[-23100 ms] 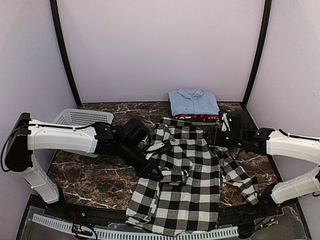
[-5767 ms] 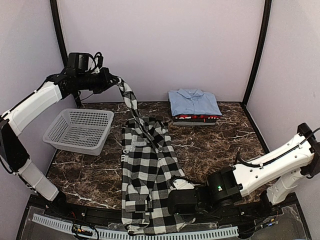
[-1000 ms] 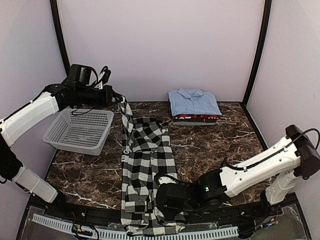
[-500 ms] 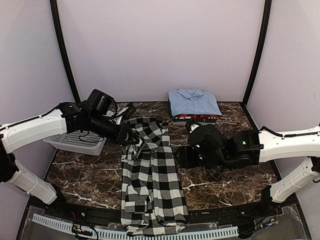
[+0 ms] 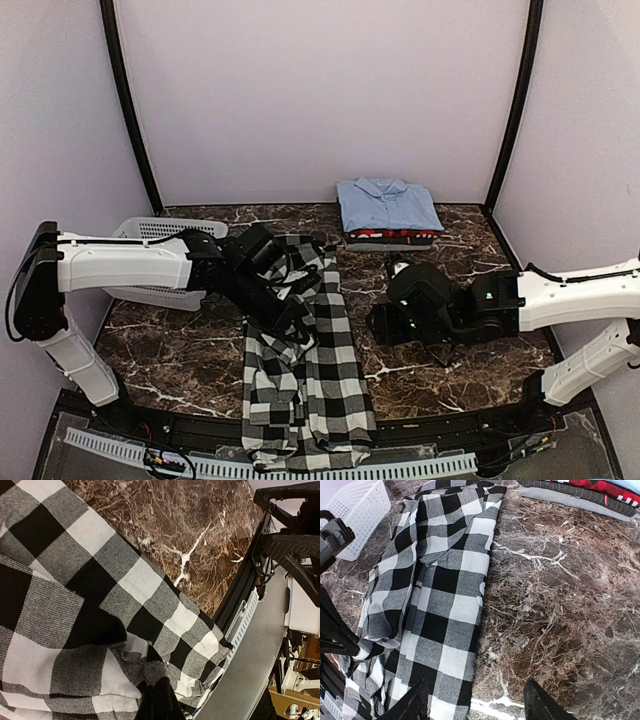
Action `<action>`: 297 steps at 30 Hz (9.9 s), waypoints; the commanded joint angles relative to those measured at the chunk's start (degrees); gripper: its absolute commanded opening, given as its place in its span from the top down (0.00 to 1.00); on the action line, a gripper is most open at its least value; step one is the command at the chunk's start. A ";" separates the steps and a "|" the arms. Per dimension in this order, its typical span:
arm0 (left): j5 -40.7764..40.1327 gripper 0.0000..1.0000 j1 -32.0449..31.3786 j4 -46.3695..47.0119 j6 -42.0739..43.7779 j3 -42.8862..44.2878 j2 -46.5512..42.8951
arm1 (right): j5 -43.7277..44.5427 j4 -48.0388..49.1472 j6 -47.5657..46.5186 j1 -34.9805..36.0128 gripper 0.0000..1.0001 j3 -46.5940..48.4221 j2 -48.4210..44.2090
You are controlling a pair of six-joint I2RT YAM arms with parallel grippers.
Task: Fold and stack the long sleeve shirts
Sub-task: Fold the 1/3-folded shirt at the center of the board, then smooth out the rectangle-folded shirt at the center of the board, then move the rectangle-folded shirt to the center of the board, then pick up the rectangle-folded shirt from the center of the board, then move the rectangle-folded shirt to the center of the board.
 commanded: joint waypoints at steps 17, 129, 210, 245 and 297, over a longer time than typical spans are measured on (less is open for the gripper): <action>0.31 1.00 -10.39 -0.42 -3.36 6.43 10.18 | -1.87 4.46 1.98 -0.38 0.38 -5.08 -2.96; -34.93 0.91 25.40 -5.59 -4.86 49.06 46.12 | -37.63 12.05 -15.15 -34.33 0.74 74.39 77.31; -0.43 0.52 4.06 11.21 -28.29 -38.80 -22.26 | -55.28 34.13 -0.35 -11.57 0.31 -22.98 8.64; 12.92 0.95 3.12 35.45 -36.45 -46.69 -18.37 | -64.87 68.52 21.39 -11.36 0.61 -25.53 25.17; 11.68 1.00 17.87 54.85 -60.66 -41.75 -18.59 | -65.00 76.29 34.18 -24.32 1.00 -10.63 30.49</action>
